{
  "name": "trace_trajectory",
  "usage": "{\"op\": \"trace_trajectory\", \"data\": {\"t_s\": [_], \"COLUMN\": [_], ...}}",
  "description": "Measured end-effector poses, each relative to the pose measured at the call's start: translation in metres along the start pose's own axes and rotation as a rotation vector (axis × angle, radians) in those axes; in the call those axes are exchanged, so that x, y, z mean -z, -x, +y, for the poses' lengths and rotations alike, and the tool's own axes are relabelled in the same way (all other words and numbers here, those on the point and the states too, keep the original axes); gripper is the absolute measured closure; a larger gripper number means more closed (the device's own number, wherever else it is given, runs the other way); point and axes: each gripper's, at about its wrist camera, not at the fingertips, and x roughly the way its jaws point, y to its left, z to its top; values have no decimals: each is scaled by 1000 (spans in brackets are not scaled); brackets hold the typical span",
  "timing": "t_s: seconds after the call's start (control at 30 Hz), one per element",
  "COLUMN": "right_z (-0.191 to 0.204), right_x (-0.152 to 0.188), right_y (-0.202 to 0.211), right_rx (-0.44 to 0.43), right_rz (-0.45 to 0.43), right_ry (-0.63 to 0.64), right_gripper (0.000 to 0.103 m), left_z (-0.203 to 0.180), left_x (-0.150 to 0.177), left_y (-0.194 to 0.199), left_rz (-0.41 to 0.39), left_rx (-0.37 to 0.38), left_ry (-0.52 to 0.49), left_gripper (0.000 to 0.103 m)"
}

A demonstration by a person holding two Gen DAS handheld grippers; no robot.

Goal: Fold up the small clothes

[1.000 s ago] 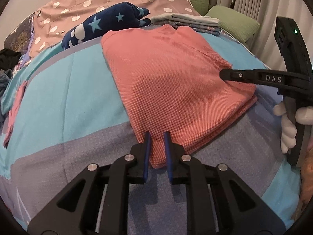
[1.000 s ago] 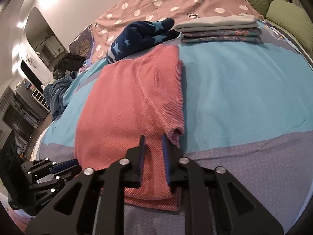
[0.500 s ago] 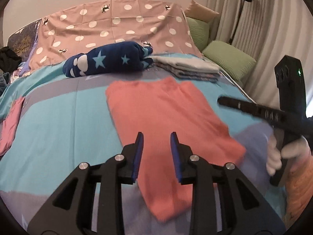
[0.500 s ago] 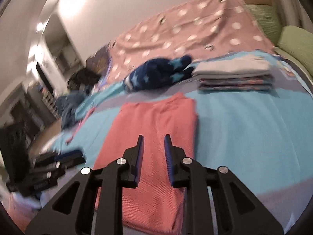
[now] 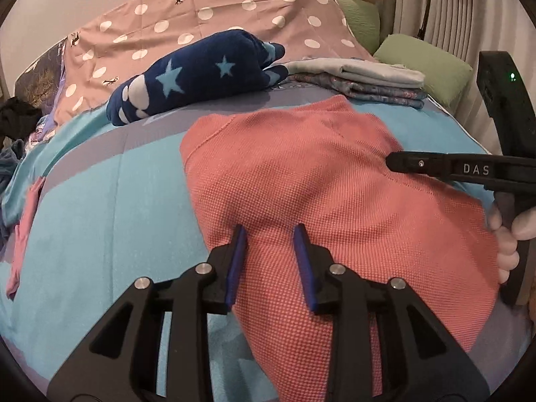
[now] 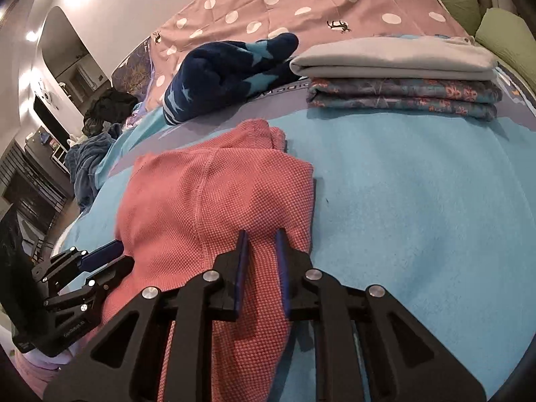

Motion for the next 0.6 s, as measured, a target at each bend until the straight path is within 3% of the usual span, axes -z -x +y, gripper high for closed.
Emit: {"op": "trace_trajectory", "data": {"t_s": [0.1,0.17,0.2,0.23,0.27,0.37,0.47,0.53,0.6], "right_z": [-1,-4,-6,-10,-14,-30,-29,-28,-29], "right_x": [-2,-6,-7,-8,-8,-4,2,2,-3], "right_y": [16,34,40,46,47,36,26,19,10], "right_rx": [-18,-12,-1,4,-4,-57,-99,-148,-193], "right_rz": [7,-27,-40,-42,-33,72,108,114,120], "right_ry": [-26,-25,-19,-22,-30,-72,-62,-65,-76], "right_gripper": [84,77,70,61,59,58,57,50,49], "left_z": [12,22,25,31,37,48,53,54,53], "left_x": [-2,-5,-5,-6,-8,-11,-8,-7,-11], "left_y": [5,11,15,19,22,13,-13,-20,-24], "left_rz": [2,7,5,-3,-16,14,98,80,81], "left_rx": [54,104,122,139,147,158,244,265,278], "left_ry": [49,95,114,142,167,190,236,249,245], "left_gripper": [72,70,65,44,35,33,32,31,30]}}
